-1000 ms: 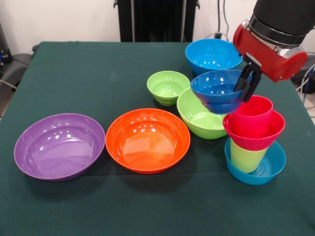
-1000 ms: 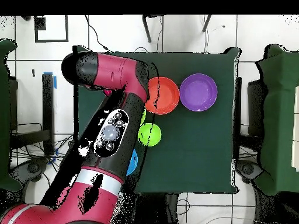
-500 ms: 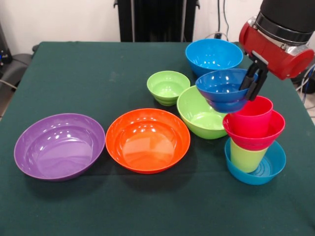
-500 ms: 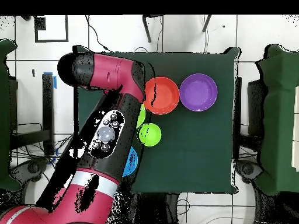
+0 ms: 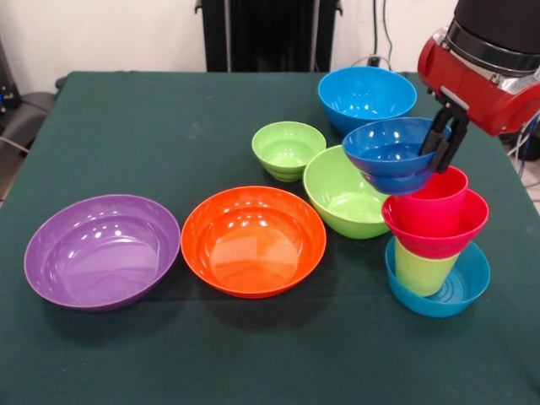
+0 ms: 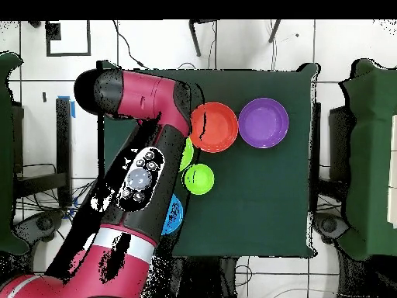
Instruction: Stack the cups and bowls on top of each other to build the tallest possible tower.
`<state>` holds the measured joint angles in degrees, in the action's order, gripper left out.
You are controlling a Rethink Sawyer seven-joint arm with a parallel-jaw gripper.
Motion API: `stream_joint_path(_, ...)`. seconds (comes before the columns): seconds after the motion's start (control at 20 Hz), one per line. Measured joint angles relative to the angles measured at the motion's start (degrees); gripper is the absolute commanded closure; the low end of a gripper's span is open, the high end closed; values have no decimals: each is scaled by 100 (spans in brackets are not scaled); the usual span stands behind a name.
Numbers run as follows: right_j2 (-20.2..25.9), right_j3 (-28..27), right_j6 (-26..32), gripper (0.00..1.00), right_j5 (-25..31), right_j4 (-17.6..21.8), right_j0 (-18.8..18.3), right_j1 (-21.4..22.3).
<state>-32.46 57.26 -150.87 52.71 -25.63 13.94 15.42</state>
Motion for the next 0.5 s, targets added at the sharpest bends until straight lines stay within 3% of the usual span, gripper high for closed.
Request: stream_joint_path(0.5, 0, 0, 0, 100, 0, -105, 1, 0)
